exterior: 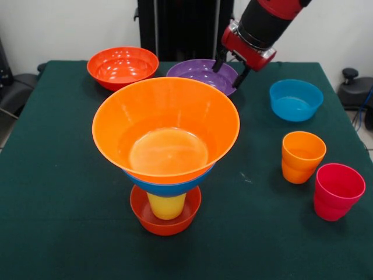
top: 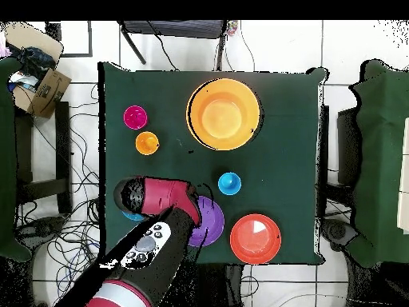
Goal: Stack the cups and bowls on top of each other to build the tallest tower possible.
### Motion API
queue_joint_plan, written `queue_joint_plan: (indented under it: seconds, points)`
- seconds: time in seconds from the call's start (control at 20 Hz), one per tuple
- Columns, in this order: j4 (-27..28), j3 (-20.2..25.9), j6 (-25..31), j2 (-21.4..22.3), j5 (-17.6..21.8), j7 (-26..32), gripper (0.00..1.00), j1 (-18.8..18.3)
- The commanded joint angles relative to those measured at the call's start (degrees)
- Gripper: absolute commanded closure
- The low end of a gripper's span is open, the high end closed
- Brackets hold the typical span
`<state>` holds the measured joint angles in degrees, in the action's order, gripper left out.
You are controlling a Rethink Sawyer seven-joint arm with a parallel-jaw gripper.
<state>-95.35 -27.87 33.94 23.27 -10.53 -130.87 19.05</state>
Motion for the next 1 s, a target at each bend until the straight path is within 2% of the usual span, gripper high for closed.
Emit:
queue_joint_plan:
  seconds: [0.05,0.6,1.0]
  points:
    - [-6.15,9.36,-3.21,-0.99,-2.75,-9.22,0.00,-0.24]
    - [-7.27,10.60,-7.97,-2.32,-3.41,-10.04,0.00,0.66]
    - [-7.69,10.82,-10.33,-1.77,-3.31,-10.03,0.00,1.07]
